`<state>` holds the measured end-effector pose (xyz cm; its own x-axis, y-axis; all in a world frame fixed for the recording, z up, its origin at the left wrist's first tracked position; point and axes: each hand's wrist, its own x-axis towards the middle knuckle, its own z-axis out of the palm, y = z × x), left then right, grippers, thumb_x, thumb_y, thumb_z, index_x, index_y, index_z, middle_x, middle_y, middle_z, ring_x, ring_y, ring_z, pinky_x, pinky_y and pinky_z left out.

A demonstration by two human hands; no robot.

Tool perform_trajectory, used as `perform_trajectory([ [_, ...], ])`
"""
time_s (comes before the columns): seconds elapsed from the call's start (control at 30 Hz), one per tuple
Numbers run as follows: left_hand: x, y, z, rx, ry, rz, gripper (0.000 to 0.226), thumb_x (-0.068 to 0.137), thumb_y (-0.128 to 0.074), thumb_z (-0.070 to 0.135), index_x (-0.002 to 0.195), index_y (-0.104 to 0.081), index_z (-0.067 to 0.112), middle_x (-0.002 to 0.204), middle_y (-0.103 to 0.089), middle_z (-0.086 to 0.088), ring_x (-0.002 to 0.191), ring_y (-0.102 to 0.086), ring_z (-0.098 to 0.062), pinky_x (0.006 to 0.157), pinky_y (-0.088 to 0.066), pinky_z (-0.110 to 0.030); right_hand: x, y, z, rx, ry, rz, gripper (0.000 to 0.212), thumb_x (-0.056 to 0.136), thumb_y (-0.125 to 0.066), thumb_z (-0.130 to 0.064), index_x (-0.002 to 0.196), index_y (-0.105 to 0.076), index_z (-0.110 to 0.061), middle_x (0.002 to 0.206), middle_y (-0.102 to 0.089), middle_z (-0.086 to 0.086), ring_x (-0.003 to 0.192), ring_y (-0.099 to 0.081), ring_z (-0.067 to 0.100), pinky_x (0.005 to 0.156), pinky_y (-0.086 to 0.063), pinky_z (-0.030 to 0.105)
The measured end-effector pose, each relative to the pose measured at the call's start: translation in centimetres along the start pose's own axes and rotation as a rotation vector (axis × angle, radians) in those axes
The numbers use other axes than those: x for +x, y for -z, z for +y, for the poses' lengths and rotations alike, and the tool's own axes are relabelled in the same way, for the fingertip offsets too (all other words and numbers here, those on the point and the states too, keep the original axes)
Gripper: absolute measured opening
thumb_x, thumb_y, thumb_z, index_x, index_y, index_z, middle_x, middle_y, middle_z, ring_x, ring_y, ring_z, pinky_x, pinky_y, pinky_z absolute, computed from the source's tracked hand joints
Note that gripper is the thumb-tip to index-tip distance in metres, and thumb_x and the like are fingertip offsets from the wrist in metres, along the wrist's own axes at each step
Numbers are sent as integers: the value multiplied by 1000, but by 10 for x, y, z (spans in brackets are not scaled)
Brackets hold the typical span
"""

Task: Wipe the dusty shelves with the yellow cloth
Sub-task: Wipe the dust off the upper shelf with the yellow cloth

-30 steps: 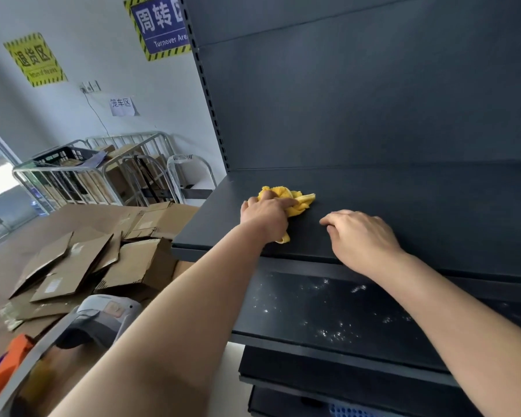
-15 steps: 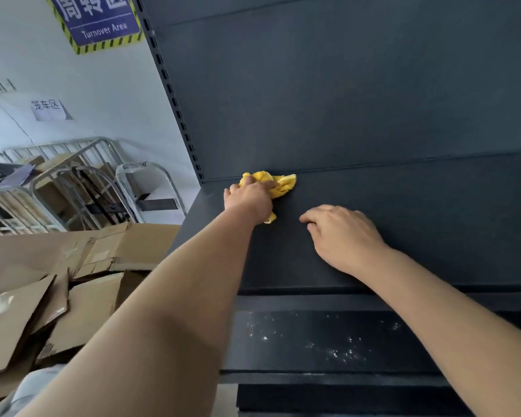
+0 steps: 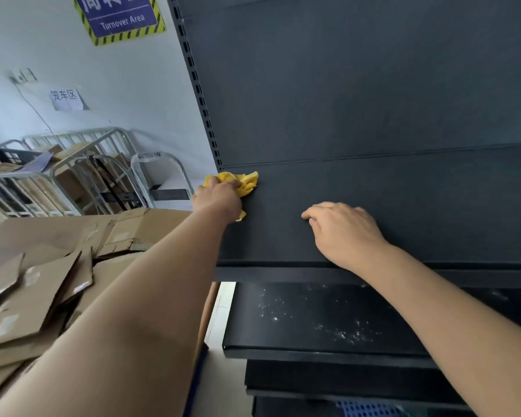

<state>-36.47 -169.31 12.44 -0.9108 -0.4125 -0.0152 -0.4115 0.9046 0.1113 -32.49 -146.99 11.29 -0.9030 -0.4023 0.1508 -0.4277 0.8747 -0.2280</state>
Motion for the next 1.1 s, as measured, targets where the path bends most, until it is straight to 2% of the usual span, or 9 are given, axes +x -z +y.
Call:
perform_trajectory([
  [0.1, -27, 0, -4, 5, 36, 15, 61, 89, -53, 17, 141, -37, 42, 143, -34, -6, 132, -31, -38, 105, -35, -48, -20, 9, 14, 16, -16, 16, 39, 99, -39, -14, 131, -56, -28, 135, -56, -8, 123, -51, 19, 99, -38, 39],
  [0.23, -70, -1, 4, 21, 112, 36, 60, 90, -52, 19, 141, -35, 45, 145, -33, -4, 132, -30, -37, 103, -33, -50, -55, 22, 40, 27, -25, 4, 37, 101, -36, -19, 131, -56, -28, 137, -55, -7, 124, -51, 20, 100, -39, 39],
  [0.43, -136, -3, 48, -22, 188, 49, 61, 86, -56, 17, 138, -40, 44, 145, -33, -5, 133, -28, -39, 103, -32, -52, -105, 38, 76, 38, -12, 25, 35, 101, -38, -20, 130, -57, -27, 135, -57, -6, 123, -52, 20, 98, -40, 38],
  [0.63, -189, -14, 113, -33, 62, 51, 66, 84, -61, 15, 139, -40, 46, 143, -34, -5, 127, -32, -38, 99, -33, -47, -149, 43, 96, 65, 32, 51, 34, 101, -39, -19, 129, -57, -25, 136, -55, -7, 128, -48, 18, 98, -39, 38],
  [0.77, -209, -21, 141, -13, -46, 48, 69, 85, -60, 13, 140, -37, 47, 144, -31, -5, 127, -31, -39, 102, -33, -48, -170, 46, 101, 73, 37, 49, 35, 100, -39, -19, 130, -57, -26, 138, -54, -8, 127, -49, 18, 99, -40, 38],
  [0.93, -216, -27, 133, -10, -173, 86, 59, 92, -49, 15, 139, -37, 49, 143, -32, -3, 120, -35, -39, 100, -34, -48, -182, 35, 101, 83, 5, 10, 35, 99, -41, -18, 126, -61, -29, 136, -56, -10, 122, -54, 17, 93, -44, 35],
  [1.1, -238, -46, 104, -109, -304, 225, 53, 95, -46, 15, 137, -40, 47, 143, -34, 0, 113, -36, -35, 93, -38, -45, -180, 2, 84, 82, -55, -94, 36, 99, -41, -17, 124, -62, -32, 132, -59, -7, 116, -58, 20, 84, -47, 34],
])
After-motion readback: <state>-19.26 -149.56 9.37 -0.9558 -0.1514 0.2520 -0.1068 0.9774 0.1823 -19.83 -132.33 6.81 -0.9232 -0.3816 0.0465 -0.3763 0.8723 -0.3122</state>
